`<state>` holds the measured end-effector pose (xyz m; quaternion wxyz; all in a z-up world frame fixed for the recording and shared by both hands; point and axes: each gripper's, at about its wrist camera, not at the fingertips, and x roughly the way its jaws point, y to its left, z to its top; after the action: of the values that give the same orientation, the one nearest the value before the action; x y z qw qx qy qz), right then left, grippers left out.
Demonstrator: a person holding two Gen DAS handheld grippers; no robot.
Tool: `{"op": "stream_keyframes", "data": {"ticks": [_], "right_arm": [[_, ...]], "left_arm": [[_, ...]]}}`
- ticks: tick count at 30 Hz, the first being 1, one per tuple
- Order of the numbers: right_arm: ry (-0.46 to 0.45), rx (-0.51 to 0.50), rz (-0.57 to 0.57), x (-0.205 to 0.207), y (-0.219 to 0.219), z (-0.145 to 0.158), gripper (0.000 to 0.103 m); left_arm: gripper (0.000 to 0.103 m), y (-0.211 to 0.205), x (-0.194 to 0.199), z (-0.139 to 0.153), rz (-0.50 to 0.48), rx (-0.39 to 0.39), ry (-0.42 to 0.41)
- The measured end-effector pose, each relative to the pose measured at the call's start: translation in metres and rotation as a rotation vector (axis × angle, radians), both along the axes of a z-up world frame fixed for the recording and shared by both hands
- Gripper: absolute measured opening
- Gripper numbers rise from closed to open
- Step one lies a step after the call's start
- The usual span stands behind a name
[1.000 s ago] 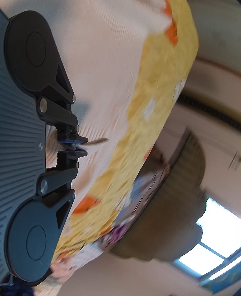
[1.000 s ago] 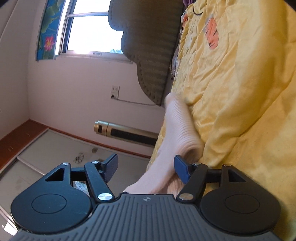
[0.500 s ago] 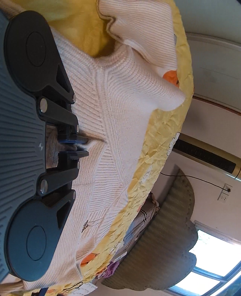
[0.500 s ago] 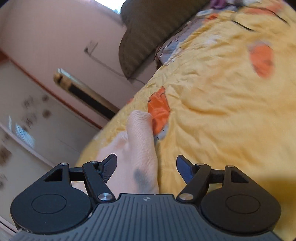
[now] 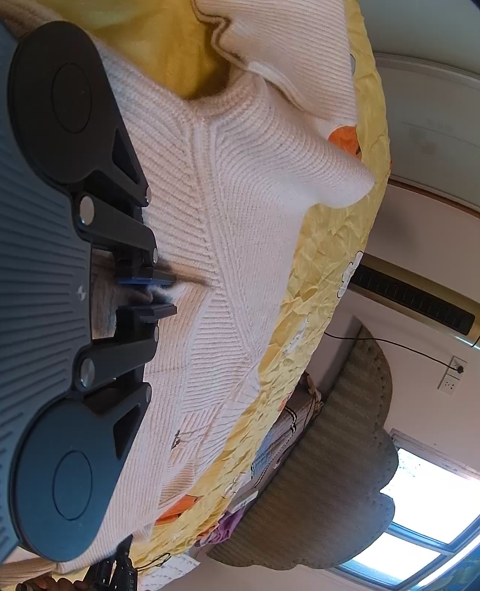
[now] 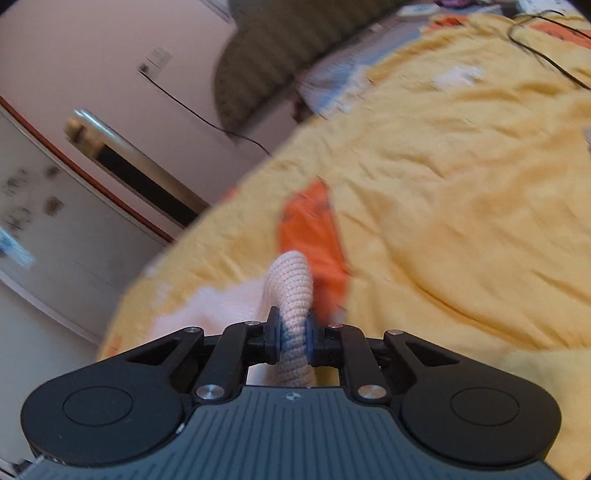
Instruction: Fold small clothes
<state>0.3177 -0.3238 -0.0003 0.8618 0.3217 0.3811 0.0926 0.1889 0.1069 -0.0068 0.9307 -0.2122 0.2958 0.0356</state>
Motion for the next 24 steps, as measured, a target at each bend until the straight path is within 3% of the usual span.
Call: {"op": "stream_keyframes", "data": {"ticks": [1, 3, 5, 8, 11, 12, 13, 17, 19, 24], "right_arm": [[0.007, -0.041, 0.013, -0.002, 0.004, -0.007, 0.014], [-0.023, -0.005, -0.016, -0.010, 0.002, -0.010, 0.016], [-0.037, 0.036, -0.052, -0.015, -0.002, -0.004, 0.025], [-0.127, -0.098, -0.089, -0.029, 0.013, 0.028, 0.028], [-0.240, -0.217, 0.041, -0.043, 0.053, 0.057, 0.030], [-0.247, -0.244, 0.098, -0.044, 0.068, 0.060, 0.042], [-0.244, -0.268, 0.157, -0.043, 0.083, 0.060, 0.051], [-0.118, -0.400, 0.246, -0.030, 0.119, 0.022, 0.050], [-0.229, -0.450, 0.245, -0.044, 0.122, 0.007, 0.046], [-0.239, -0.532, 0.241, -0.049, 0.137, 0.009, 0.050]], "left_arm": [[0.011, 0.000, -0.001, 0.000, 0.001, -0.003, -0.001], [0.011, 0.001, -0.001, -0.001, 0.002, -0.013, -0.002], [0.011, 0.002, -0.002, -0.001, 0.003, -0.021, -0.003], [0.011, 0.004, -0.001, -0.001, 0.006, -0.035, -0.005], [0.011, 0.006, -0.001, -0.002, 0.007, -0.040, -0.006], [0.011, 0.006, -0.001, -0.002, 0.007, -0.041, -0.006], [0.011, 0.006, -0.001, -0.002, 0.007, -0.041, -0.006], [0.011, 0.007, -0.002, -0.002, 0.008, -0.047, -0.007], [0.011, 0.007, -0.003, -0.002, 0.009, -0.054, -0.009], [0.012, 0.013, -0.015, 0.003, 0.026, -0.101, -0.013]]}}
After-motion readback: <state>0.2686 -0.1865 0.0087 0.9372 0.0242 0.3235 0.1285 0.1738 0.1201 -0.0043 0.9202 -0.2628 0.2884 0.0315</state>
